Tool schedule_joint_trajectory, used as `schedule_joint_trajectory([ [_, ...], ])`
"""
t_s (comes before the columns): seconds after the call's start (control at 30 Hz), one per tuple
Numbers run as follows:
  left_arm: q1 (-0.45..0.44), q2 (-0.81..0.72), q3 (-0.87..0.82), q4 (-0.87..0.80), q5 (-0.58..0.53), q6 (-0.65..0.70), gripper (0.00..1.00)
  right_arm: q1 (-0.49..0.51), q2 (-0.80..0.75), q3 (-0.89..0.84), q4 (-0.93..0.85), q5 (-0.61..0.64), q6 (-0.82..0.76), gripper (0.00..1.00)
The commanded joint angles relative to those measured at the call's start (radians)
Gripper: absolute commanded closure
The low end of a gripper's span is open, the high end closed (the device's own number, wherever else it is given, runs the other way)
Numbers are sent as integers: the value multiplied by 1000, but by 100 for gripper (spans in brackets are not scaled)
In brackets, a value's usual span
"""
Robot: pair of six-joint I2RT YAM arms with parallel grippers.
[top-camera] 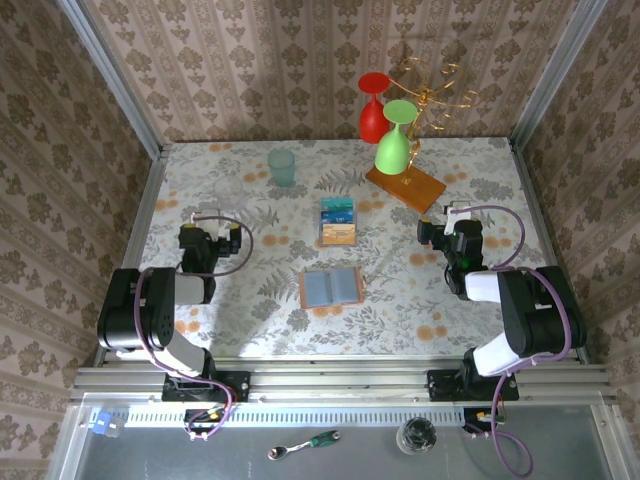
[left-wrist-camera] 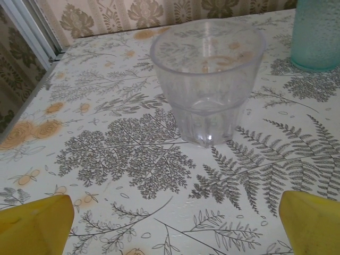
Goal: Take the credit cards out of the card holder
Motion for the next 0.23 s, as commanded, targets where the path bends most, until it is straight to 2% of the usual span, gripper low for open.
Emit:
schedule_joint_trajectory([
  [0.0,-2,2,-11,38,-22,20,0,-2,17,-5,35,-16,5,0],
  [0.2,-4,3,-12,41,-25,20,0,-3,9,-18,52,-17,4,0],
])
